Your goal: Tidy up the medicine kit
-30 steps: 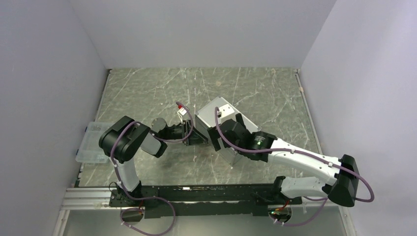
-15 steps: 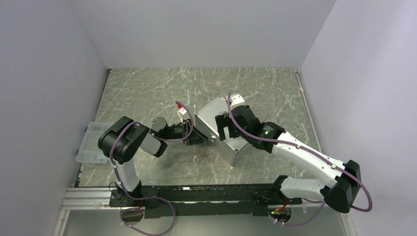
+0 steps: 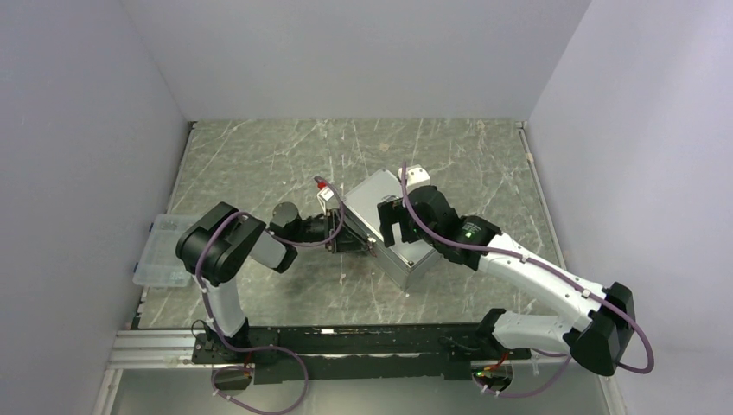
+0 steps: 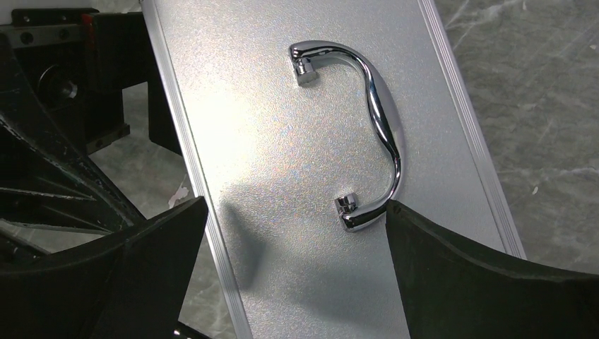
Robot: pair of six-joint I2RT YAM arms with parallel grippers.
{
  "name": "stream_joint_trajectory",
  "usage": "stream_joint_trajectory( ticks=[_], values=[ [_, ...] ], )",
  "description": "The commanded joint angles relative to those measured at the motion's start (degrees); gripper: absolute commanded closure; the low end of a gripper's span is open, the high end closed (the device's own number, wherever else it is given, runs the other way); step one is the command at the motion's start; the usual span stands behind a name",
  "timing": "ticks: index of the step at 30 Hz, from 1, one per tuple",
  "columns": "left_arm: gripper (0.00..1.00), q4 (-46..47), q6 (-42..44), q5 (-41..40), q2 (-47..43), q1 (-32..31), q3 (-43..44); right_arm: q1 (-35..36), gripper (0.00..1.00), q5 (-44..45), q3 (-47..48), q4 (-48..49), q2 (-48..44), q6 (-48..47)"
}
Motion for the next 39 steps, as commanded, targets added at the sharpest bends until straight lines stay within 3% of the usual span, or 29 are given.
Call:
stream_joint_trajectory(
  ticks=[1, 5, 11, 19, 39],
  values=[
    [0.02, -0.39, 3.15, -1.66, 0.28, -1.05, 2.08, 0.22, 0.00, -2.14, -1.71, -2.12, -0.86, 3.05],
    [0.03, 1.80, 1.69, -0.84, 1.59, -1.42, 2.96, 0.20, 0.00, -3.32, -3.29, -1.84, -1.27, 3.63],
    [0.04, 15.50, -7.15, 1.75, 5.80, -1.66, 4.85, 0.20, 0.00, -4.03, -4.39, -1.97, -2.30, 4.01],
    [0.04, 13.02, -3.77, 2.68, 2.44, -2.01, 4.93, 0.22, 0.00, -5.00, -5.41, -1.85, -3.01, 4.18],
    [0.05, 15.55, -4.53, 4.43, -0.62, -2.01, 5.83, 0.27, 0.00, -7.35, -7.93, -2.93, -4.98, 5.11]
  ],
)
